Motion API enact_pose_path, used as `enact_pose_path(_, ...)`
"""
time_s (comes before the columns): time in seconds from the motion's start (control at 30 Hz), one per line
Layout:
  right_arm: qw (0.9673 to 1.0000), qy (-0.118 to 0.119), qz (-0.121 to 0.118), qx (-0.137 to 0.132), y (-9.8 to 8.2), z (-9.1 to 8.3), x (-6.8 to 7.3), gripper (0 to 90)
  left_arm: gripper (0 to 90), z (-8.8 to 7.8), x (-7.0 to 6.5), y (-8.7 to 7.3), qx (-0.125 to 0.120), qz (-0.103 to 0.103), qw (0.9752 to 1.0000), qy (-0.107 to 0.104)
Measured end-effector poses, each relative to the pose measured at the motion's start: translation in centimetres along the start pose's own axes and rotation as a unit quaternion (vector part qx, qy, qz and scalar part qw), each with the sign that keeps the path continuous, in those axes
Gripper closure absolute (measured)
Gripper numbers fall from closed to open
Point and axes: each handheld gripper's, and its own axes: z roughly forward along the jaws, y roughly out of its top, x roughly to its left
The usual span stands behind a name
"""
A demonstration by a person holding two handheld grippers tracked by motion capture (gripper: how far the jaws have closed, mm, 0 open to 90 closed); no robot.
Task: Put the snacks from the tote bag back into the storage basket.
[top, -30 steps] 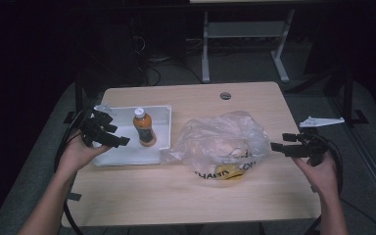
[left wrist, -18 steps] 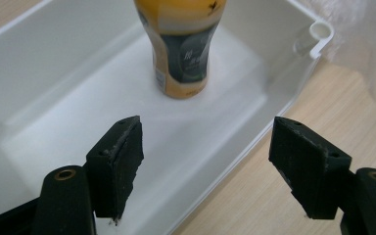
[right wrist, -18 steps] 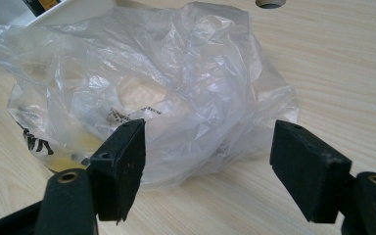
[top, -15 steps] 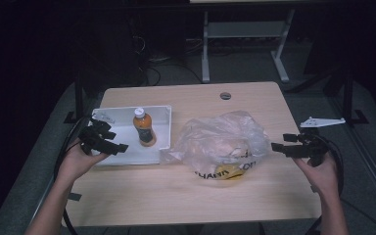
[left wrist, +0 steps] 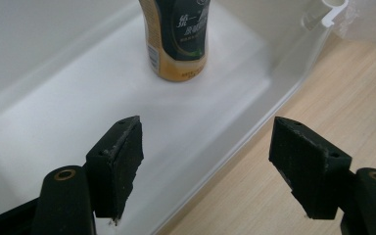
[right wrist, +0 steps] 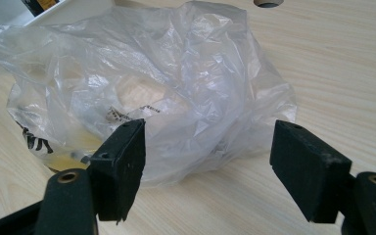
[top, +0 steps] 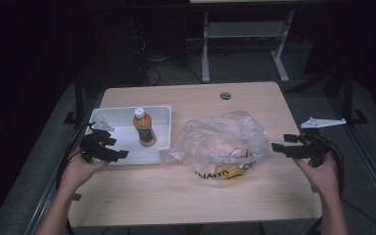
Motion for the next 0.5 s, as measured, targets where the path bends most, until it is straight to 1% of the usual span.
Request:
enact_pose_path(0.07,1.0000,-0.001,-0.002,0.000,0.0,0.0,-0.1,28.7,27.4,0.0,0.0,-0.2,-0.005,-0.001,1.0000,0.000)
enact_pose_path(0.17,1.0000,-0.002,-0.002,-0.001,-0.1,-0.1,-0.1,28.7,26.8,0.1,0.0,-0.6,-0.015,-0.009,0.9998,-0.003)
enact_pose_path(0.3,1.0000,-0.003,-0.001,-0.001,-0.1,-0.1,-0.1,28.7,26.4,0.2,-0.1,-1.0,-0.021,-0.014,0.9997,-0.004)
enact_pose_path(0.43,1.0000,-0.003,0.002,-0.002,-0.1,-0.2,0.0,28.7,26.3,0.3,-0.4,-1.4,-0.021,-0.010,0.9997,0.004)
enact_pose_path(0.5,1.0000,-0.002,0.001,-0.002,-0.2,-0.2,-0.1,28.7,26.3,0.4,-0.7,-1.7,-0.028,-0.015,0.9995,0.006)
